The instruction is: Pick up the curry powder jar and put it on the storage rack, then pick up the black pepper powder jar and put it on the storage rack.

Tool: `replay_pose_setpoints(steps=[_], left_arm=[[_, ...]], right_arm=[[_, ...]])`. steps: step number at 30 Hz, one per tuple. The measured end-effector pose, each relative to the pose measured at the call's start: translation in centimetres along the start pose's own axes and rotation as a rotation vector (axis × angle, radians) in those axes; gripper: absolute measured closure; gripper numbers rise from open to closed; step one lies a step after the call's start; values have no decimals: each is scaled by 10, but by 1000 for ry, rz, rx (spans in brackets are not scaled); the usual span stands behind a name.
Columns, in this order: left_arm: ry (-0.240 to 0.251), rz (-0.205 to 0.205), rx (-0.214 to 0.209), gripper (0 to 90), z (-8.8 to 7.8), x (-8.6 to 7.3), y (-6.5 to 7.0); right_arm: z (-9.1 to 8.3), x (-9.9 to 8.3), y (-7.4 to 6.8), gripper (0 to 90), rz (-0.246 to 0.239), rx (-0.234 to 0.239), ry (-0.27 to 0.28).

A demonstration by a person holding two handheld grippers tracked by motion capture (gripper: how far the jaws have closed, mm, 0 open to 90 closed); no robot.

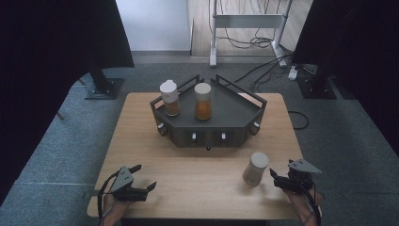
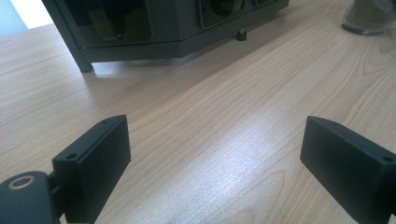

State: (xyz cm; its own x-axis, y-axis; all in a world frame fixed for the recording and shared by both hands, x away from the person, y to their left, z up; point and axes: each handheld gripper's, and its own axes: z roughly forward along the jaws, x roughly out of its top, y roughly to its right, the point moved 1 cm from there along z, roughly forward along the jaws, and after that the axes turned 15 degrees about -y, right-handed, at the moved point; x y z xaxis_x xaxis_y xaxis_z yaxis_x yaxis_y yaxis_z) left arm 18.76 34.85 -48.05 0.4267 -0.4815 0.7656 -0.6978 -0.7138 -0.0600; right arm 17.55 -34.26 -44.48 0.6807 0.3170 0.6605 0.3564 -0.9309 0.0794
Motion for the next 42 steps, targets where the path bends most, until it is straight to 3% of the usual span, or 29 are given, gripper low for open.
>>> replay_pose_setpoints(steps=[11, 30, 36, 42], left_arm=[[0, 4, 3, 83, 0, 0, 1], [4, 3, 6, 83, -1, -1, 0], [4, 2, 6, 83, -1, -1, 0], [4, 4, 7, 83, -1, 0, 0]], right_arm=[[9, -8, -2, 154, 14, 2, 0], [7, -6, -3, 152, 10, 3, 2], [-2, -4, -1, 152, 14, 11, 35], [-23, 1, 7, 147, 16, 54, 76]])
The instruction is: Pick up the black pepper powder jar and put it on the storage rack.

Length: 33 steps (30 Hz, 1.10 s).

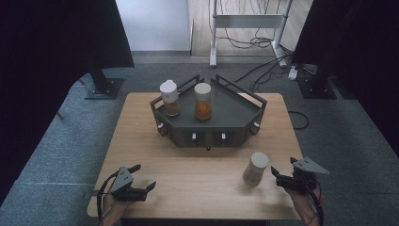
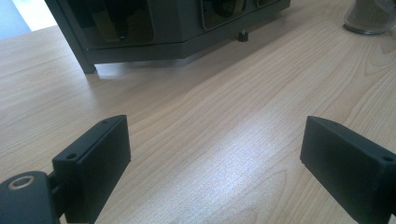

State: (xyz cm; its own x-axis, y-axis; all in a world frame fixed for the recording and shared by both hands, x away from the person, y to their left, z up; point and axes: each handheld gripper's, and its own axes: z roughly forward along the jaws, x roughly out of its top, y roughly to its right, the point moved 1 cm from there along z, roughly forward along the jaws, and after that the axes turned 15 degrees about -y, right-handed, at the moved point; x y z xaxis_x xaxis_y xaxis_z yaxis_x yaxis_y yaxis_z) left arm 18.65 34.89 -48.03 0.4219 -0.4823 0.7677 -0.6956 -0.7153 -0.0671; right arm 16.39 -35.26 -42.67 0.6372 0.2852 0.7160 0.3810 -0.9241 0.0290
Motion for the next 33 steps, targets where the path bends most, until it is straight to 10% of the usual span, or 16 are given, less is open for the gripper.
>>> replay_pose_setpoints(steps=[15, 33], left_arm=[[-3, 6, 2, 83, 0, 1, 1], [-1, 7, 7, 83, -1, 0, 0]], right_arm=[[-31, 9, 20, 121, -102, 263, 75], [-2, 35, 0, 107, -179, 271, 6]])
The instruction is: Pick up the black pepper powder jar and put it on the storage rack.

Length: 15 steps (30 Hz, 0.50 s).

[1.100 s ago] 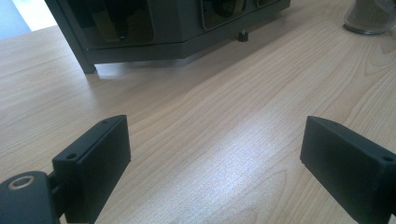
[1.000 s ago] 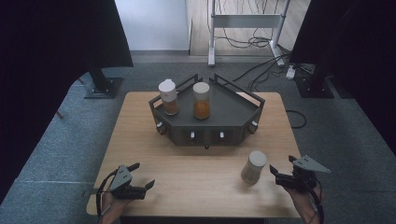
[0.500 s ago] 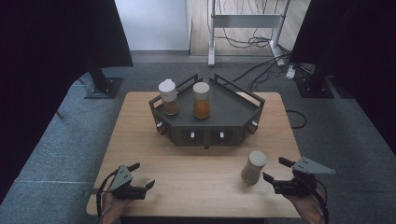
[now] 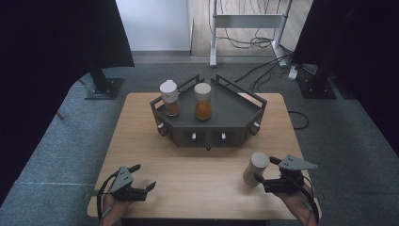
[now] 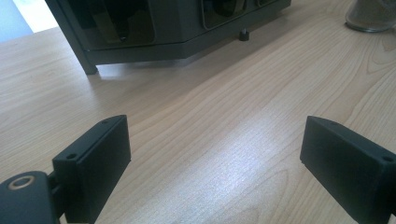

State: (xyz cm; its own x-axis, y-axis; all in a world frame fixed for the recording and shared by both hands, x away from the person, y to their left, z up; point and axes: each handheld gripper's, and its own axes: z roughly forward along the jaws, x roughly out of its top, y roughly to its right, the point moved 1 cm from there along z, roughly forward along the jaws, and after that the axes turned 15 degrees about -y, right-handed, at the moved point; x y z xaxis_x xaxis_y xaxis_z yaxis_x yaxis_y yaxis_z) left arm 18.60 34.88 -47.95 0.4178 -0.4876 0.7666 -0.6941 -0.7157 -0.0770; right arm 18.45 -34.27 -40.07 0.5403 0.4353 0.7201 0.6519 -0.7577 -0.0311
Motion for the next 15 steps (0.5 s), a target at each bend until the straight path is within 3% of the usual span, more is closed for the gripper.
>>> replay_pose_setpoints(steps=[9, 15], left_arm=[[0, 0, 0, 83, 0, 0, 0], [0, -1, 1, 83, -1, 0, 0]], right_arm=[[21, 7, 2, 122, 18, -7, -26], [31, 11, 1, 183, 23, -10, -35]])
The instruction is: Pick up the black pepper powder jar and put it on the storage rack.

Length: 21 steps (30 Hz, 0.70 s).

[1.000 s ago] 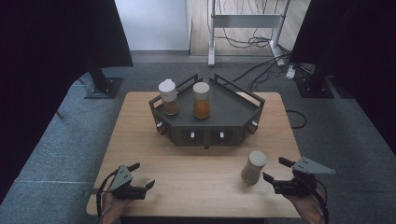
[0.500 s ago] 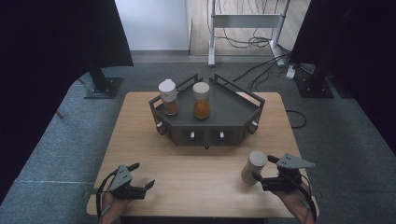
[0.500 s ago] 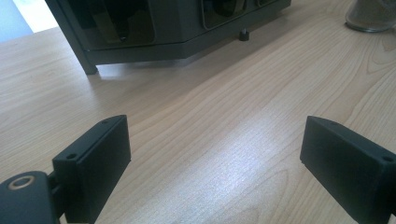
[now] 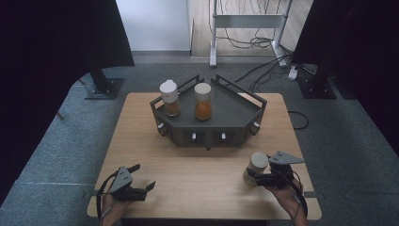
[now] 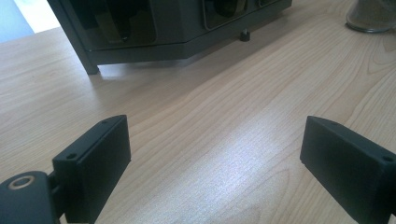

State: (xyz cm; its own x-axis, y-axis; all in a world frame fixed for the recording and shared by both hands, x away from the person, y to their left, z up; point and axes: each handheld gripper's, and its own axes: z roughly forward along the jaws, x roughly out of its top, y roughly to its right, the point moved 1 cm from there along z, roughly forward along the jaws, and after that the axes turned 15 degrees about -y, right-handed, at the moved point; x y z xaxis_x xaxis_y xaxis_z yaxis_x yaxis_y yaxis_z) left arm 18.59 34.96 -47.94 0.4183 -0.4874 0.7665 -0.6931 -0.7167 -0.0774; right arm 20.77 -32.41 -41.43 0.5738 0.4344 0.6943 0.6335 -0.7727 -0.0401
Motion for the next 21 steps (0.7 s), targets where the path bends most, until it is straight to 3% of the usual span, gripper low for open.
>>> replay_pose_setpoints(steps=[9, 21], left_arm=[[0, 0, -1, 84, 0, 0, 0], [-2, 2, -2, 84, 1, 0, 0]], right_arm=[[5, 3, -2, 329, 11, -36, -15], [4, 9, -10, 337, 28, -60, -40]])
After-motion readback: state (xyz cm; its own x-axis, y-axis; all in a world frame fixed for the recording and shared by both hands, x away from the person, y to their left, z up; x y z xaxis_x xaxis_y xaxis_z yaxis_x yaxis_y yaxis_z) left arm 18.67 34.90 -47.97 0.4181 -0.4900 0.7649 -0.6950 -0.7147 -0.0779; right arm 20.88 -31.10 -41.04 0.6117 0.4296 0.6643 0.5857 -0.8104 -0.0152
